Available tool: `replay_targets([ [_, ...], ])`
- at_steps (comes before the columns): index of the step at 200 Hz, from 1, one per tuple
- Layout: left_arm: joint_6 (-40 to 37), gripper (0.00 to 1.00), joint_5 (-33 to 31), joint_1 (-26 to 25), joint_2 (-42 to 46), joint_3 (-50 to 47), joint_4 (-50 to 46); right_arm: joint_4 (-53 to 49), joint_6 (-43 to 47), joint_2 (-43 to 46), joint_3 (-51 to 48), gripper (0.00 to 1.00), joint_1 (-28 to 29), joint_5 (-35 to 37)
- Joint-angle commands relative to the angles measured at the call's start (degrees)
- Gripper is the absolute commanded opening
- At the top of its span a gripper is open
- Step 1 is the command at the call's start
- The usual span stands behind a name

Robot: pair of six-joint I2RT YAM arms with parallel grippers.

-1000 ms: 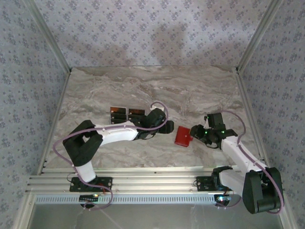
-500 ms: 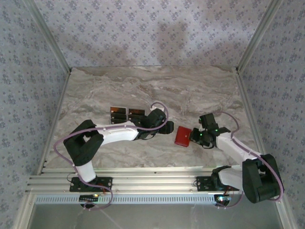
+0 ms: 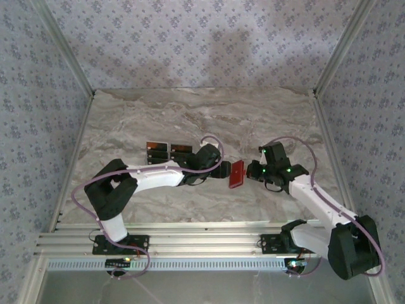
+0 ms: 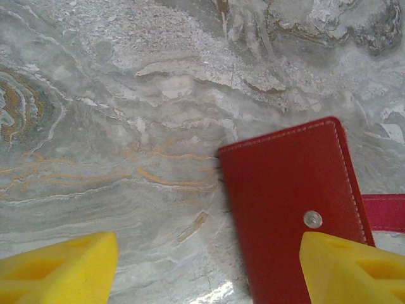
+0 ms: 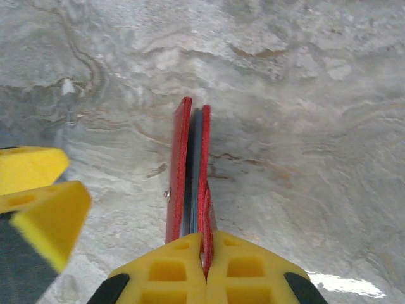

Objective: Put the credit cards into the card holder

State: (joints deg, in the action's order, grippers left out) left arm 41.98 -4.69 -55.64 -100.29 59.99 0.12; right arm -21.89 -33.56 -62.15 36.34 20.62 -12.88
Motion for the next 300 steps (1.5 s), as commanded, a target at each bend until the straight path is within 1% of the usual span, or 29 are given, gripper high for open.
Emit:
replay_targets([
  [1, -1.2, 0.76, 0.87, -0.53, 0.37, 2.15, -1.0, -2.24, -0.63, 0.25, 1.55, 0.0, 0.68, -0.36],
  [95, -1.2, 0.76, 0.46, -0.53, -0.65, 2.26, -0.8, -1.93, -0.95, 0.45, 1.5, 0.0, 0.94, -0.81],
  [164, -1.8, 0.76, 1.25, -0.61, -0.87, 4.89, -0.76, -1.84, -1.24, 0.36, 2.15, 0.0, 1.44, -0.82],
  [300, -1.64, 0.76, 3.81, -0.85, -6.72, 10.98, -1.83, -1.61, -1.33, 0.39, 2.44, 0.0, 2.23, -0.69],
])
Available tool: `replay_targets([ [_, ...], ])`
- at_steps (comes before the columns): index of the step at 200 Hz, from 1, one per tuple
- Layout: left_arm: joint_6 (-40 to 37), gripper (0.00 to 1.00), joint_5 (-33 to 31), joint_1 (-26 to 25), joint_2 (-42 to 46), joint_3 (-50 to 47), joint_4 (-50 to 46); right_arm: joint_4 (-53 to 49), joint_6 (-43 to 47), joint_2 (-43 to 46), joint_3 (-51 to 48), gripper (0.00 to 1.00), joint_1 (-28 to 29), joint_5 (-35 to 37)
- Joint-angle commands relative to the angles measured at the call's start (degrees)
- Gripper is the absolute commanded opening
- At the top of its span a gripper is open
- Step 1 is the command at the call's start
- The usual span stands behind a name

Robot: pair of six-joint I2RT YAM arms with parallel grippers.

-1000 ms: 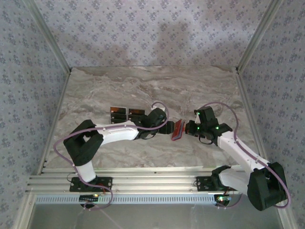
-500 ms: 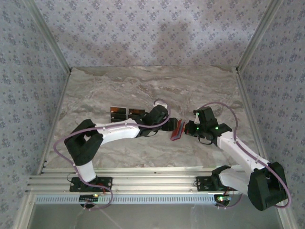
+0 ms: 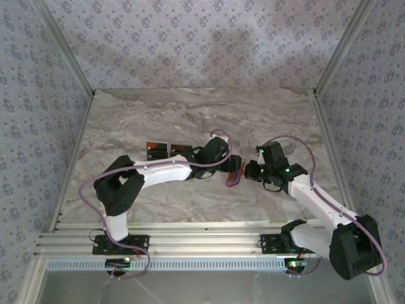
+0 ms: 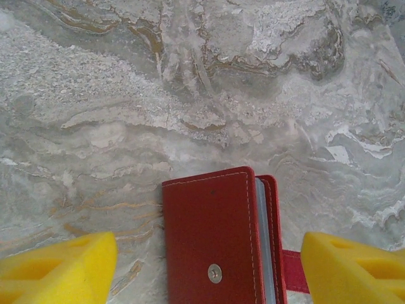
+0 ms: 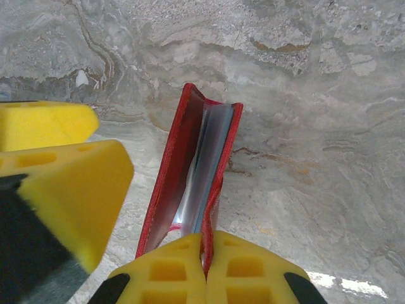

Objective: Put the credit cards into the card holder

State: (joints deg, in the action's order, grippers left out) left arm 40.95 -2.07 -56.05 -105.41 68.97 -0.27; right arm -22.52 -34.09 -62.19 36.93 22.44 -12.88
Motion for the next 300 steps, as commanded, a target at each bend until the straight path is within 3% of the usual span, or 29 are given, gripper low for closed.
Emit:
replay_targets([
  [1, -0.61, 0.76, 1.19, -0.45, -1.67, 2.06, -1.46, -1.0, -0.81, 0.42, 1.84, 0.0, 0.42, -0.72],
  [91, 1.94, 0.74, -3.11, -0.45, -1.02, -1.67, -3.68, -3.43, 0.2, 1.35, 1.03, 0.0, -0.87, -0.97],
  [113, 2.8, 0.66, -3.34, -0.46, 0.17, -4.06, -3.19, -3.61, 0.78, 1.64, -0.65, 0.0, -3.31, -0.95],
  [140, 4.25, 0.48, -2.84, -0.5, 0.94, -7.37, -1.9, -1.76, 1.65, 0.57, -3.43, 0.0, -6.45, -1.59],
  [188, 5.84, 0.44, -2.86, -1.99, 1.0, -10.55, -0.53, 2.84, 1.91, -3.89, -7.35, 0.0, -8.83, -1.51],
  [201, 6.21, 0.43, -3.08, -2.54, 0.9, -10.99, -0.47, 3.59, 2.2, -5.22, -8.06, 0.05, -9.39, -1.65],
  [231, 7.07, 0.42, -3.3, -3.53, 0.66, -12.0, 0.14, 3.1, 2.28, -5.41, -7.78, 0.29, -10.13, -2.39],
  [300, 7.54, 0.42, -3.65, -4.5, 0.42, -12.02, 0.62, -3.55, -1.55, 6.32, -2.32, 0.36, -5.85, -1.85],
])
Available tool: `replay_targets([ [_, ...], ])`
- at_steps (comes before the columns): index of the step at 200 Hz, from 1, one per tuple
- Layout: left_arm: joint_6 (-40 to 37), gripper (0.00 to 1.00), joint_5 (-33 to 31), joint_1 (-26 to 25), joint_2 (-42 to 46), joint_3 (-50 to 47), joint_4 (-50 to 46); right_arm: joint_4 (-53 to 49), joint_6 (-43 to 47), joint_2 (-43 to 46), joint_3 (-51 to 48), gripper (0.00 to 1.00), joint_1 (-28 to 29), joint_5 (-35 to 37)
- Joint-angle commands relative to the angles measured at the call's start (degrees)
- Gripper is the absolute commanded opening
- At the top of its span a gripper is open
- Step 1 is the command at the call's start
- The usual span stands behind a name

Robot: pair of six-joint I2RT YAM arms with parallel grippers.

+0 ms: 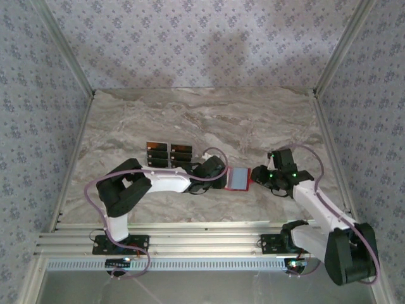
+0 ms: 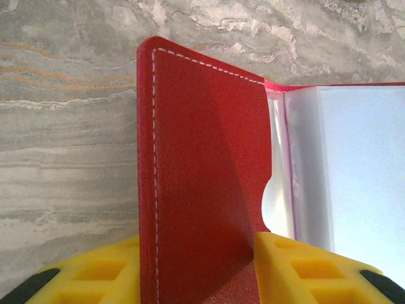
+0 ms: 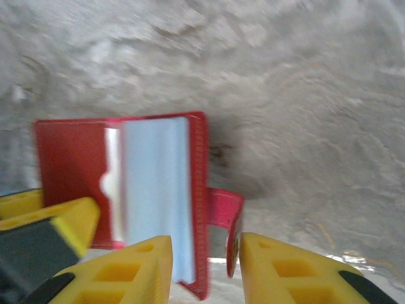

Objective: Put the credit cards into the card holder

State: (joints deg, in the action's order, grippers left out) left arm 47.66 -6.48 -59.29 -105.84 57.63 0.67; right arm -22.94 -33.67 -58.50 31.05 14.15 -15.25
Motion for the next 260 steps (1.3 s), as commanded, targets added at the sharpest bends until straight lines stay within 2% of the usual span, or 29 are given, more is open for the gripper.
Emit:
replay_targets([
  [1, 0.8, 0.42, 0.72, -1.27, 0.88, -0.67, -0.32, -3.15, -1.95, 2.66, 3.66, 0.37, 2.58, 0.54],
  [24, 0.94, 0.42, 0.71, -1.6, 0.62, -0.61, -0.31, -1.42, -4.1, 0.84, 5.07, 0.39, 5.43, 0.86],
  [64, 1.12, 0.41, 0.68, -1.97, 0.64, -0.68, -0.32, 3.2, -3.24, -7.76, 6.26, 0.41, 8.76, 1.2],
  [189, 2.81, 0.42, 0.34, -2.85, 1.06, -2.91, 1.17, 11.83, -0.63, -23.35, 3.78, 0.43, 6.57, 0.9],
  [204, 2.84, 0.47, -0.5, -2.85, 2.05, -3.39, 0.72, 12.23, -0.44, -24.46, 3.5, 0.43, 6.26, 0.88],
  [217, 2.28, 0.59, -2.07, -2.85, 3.16, -3.4, -0.7, 12.58, -0.43, -24.88, 3.0, 0.43, 6.08, 0.75],
  [234, 0.65, 0.69, -4.56, -2.85, 4.75, -2.73, -3.13, 12.76, -0.49, -24.8, 2.7, 0.43, 5.96, 0.74],
  [260, -2.62, 0.73, -7.98, -2.71, 6.21, -0.4, -7.57, 12.72, -0.45, -24.56, 2.26, 0.43, 5.87, 0.62],
])
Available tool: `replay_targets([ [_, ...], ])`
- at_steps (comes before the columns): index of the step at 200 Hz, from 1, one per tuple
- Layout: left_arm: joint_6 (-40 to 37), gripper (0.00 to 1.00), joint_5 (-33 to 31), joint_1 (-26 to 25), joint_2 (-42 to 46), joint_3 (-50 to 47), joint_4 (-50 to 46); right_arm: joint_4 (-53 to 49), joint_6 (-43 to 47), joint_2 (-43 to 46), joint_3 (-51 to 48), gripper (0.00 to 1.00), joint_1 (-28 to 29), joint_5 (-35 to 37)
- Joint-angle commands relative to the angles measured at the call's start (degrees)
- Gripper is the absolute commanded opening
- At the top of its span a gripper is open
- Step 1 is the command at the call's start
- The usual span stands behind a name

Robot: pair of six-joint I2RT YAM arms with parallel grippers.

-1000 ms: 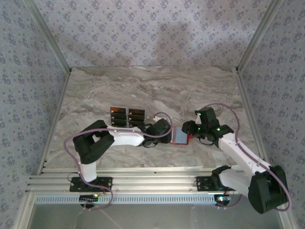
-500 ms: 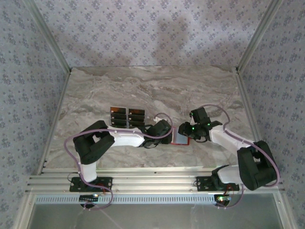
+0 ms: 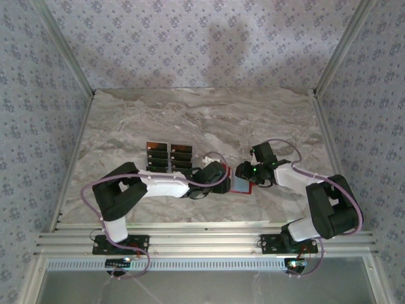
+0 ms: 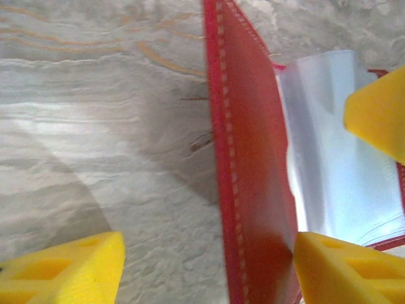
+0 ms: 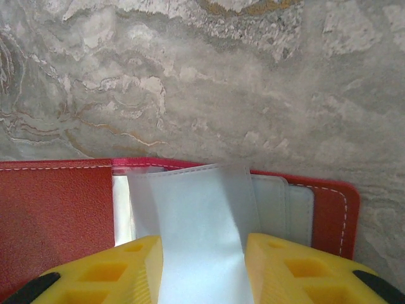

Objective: Put the credit cards into the card holder

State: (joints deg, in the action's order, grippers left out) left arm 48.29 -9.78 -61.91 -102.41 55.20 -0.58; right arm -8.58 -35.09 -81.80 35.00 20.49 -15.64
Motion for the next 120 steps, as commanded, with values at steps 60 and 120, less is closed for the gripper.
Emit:
replay_targets([
  [60, -7.08, 0.73, -9.76, -0.05, 0.69, 7.99, -16.34, -2.45, 1.06, 0.4, -1.82, 0.43, -0.51, 0.49],
  [120, -5.32, 0.59, -7.51, -0.1, -2.0, 5.68, -15.35, -5.21, 2.3, 3.29, -0.67, 0.48, -0.48, 0.32],
])
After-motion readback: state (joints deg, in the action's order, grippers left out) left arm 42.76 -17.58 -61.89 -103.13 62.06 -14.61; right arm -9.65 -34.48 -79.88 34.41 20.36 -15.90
